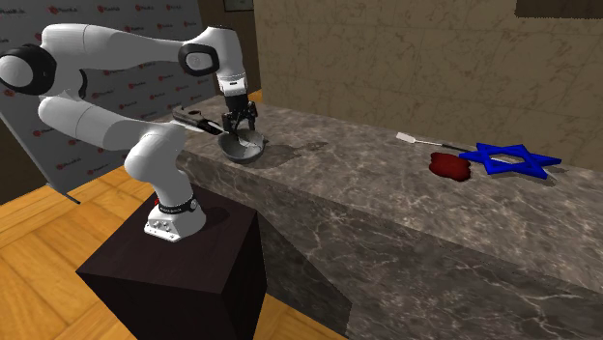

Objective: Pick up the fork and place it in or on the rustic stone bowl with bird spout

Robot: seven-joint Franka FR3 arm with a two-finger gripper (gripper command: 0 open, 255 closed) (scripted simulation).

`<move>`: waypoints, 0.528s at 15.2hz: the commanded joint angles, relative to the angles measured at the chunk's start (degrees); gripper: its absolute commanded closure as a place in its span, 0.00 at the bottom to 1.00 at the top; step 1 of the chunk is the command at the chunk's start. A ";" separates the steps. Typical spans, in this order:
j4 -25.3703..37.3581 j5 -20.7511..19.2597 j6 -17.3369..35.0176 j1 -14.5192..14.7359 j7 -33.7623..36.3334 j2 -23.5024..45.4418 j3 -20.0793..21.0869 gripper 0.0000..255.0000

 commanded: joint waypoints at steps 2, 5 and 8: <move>3.78 -1.11 -3.69 -0.51 0.13 0.05 -1.13 0.00; 7.33 -2.00 -6.84 -0.93 0.26 0.43 -2.04 0.00; 7.33 -2.00 -6.84 -0.92 0.27 0.43 -2.04 0.00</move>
